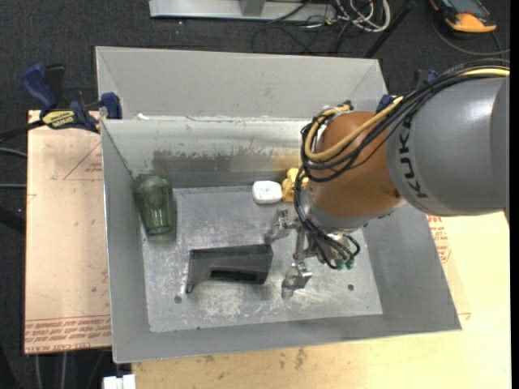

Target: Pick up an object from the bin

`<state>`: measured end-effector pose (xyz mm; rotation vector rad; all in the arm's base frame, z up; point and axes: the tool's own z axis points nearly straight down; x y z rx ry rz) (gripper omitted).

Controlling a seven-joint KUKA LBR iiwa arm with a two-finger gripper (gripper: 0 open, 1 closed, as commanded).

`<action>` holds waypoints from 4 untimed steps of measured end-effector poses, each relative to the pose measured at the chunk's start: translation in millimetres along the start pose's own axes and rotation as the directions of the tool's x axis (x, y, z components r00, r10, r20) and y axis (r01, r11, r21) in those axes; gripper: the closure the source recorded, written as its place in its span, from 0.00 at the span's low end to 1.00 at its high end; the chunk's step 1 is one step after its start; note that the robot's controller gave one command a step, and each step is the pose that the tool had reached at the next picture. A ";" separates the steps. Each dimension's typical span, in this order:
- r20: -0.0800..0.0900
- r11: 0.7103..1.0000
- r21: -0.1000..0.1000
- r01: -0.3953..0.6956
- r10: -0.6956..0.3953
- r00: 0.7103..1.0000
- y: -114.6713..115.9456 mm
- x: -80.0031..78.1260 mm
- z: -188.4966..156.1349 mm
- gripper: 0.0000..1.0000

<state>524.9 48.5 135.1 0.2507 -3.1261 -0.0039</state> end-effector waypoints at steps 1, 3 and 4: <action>0.012 1.000 0.002 0.002 -0.002 1.000 22.1 -13.3 25.9 0.00; 0.016 1.000 0.002 0.020 -0.020 1.000 56.1 -27.1 60.1 1.00; 0.010 0.998 0.003 0.066 -0.066 0.998 70.9 -30.2 -105.3 1.00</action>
Offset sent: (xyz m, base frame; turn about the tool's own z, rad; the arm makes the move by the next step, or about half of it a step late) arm 0.0133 0.0588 -0.0651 -0.0205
